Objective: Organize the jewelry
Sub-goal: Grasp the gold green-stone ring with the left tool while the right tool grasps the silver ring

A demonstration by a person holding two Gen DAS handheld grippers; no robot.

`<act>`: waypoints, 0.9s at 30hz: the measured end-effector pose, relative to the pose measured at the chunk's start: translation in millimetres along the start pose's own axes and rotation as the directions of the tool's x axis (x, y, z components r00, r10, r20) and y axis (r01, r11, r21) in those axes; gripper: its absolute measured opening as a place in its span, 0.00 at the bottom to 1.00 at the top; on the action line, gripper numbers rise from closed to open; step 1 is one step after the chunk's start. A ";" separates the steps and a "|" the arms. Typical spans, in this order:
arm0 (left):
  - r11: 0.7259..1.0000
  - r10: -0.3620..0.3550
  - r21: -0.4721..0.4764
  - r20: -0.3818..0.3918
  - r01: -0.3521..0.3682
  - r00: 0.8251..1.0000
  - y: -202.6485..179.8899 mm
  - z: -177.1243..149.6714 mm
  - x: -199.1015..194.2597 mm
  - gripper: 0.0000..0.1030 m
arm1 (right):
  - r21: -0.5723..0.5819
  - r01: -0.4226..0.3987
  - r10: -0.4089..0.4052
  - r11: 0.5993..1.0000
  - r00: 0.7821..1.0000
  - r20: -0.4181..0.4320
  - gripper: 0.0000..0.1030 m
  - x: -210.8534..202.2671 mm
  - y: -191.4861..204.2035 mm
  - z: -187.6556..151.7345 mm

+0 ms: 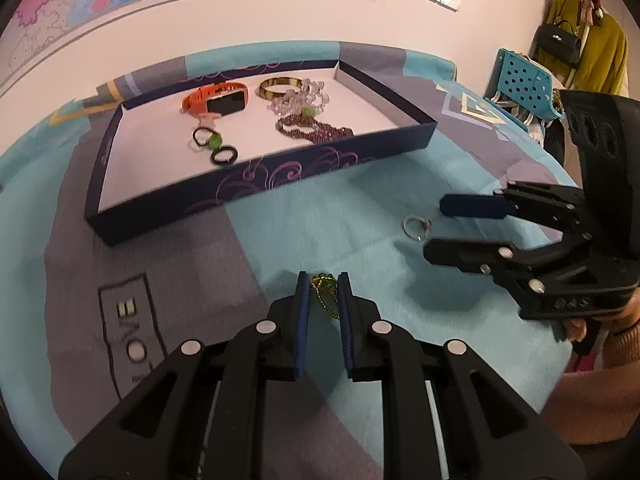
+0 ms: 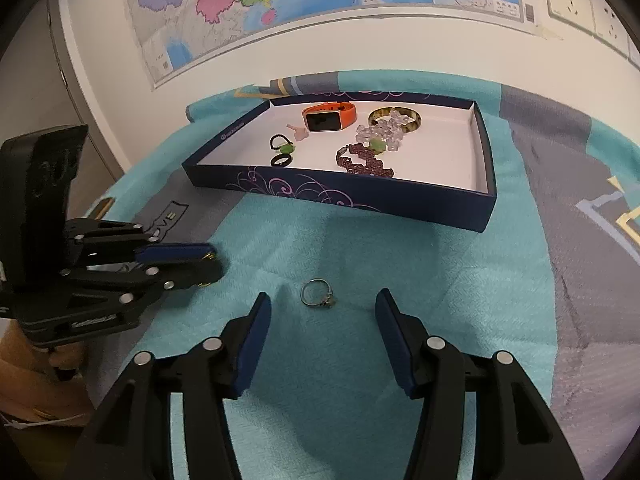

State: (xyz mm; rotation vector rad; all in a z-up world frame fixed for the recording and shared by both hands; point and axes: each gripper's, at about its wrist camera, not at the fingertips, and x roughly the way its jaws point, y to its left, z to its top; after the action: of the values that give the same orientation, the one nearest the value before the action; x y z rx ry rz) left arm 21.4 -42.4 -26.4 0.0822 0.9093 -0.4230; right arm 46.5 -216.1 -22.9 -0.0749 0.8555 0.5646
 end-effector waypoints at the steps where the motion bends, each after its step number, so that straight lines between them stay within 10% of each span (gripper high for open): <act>1: 1.000 -0.004 -0.003 -0.001 0.004 1.000 0.1 -2.3 -2.1 0.14 | -0.008 -0.002 0.002 1.000 1.000 -0.002 0.48 0.6 2.1 0.0; 11: 1.000 0.009 0.001 0.025 -0.009 1.000 0.1 -11.9 -12.3 0.43 | -0.050 0.036 -0.037 0.998 0.999 -0.014 0.39 5.3 12.9 1.7; 27: 0.999 0.031 0.036 0.023 -0.032 0.999 -2.8 -15.4 -10.7 0.27 | -0.050 0.087 -0.088 0.995 0.996 -0.019 0.28 10.2 14.6 5.3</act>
State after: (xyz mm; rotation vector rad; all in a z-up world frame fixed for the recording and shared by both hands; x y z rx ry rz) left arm 3.0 -37.7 -27.2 0.1243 0.8775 -0.4101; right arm 48.2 -197.7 -24.6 -0.1629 0.8550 0.5039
